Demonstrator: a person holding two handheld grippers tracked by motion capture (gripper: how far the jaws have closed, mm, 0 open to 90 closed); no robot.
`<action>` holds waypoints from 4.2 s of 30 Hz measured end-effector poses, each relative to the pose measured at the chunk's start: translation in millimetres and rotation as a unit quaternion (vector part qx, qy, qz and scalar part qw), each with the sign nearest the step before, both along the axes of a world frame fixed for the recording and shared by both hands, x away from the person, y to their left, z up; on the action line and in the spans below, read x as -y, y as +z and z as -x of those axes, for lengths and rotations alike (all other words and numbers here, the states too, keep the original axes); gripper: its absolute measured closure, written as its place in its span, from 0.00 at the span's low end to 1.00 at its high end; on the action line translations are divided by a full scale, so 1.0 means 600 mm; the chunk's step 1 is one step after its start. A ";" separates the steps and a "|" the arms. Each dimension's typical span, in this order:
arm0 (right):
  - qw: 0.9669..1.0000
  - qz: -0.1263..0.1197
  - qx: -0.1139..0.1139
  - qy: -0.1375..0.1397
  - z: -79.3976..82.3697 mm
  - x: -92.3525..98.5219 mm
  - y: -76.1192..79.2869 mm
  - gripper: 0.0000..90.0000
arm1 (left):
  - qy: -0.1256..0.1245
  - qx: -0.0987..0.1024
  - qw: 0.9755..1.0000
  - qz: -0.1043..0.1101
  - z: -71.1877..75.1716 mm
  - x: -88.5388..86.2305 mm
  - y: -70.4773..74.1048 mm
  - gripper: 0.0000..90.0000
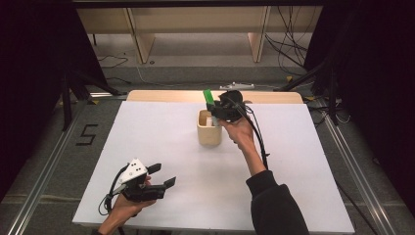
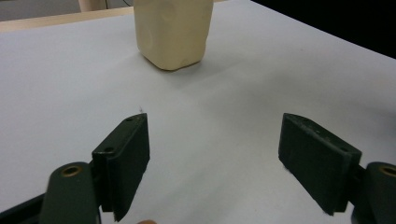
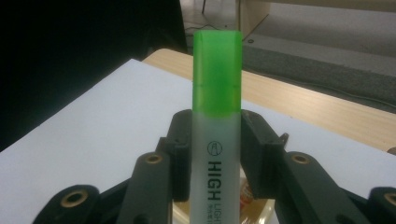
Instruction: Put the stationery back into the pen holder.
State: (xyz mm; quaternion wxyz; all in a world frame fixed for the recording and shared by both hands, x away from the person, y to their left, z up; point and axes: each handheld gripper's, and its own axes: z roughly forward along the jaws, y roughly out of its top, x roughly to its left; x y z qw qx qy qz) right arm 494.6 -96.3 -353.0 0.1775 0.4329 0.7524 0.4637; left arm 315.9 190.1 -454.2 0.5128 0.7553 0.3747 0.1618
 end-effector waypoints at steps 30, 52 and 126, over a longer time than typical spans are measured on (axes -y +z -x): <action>1.000 0.014 -0.003 -0.027 -0.032 -0.024 -0.032 0.74 | -0.003 0.001 1.000 0.002 0.002 0.001 0.001 0.27; 0.999 0.032 -0.012 -0.028 -0.034 -0.030 -0.054 0.74 | -0.002 0.001 1.000 0.003 0.002 0.001 0.001 0.27; 1.000 -0.010 -0.020 -0.011 -0.005 0.011 -0.037 0.40 | -0.001 0.000 1.000 0.001 0.002 0.001 0.001 0.27</action>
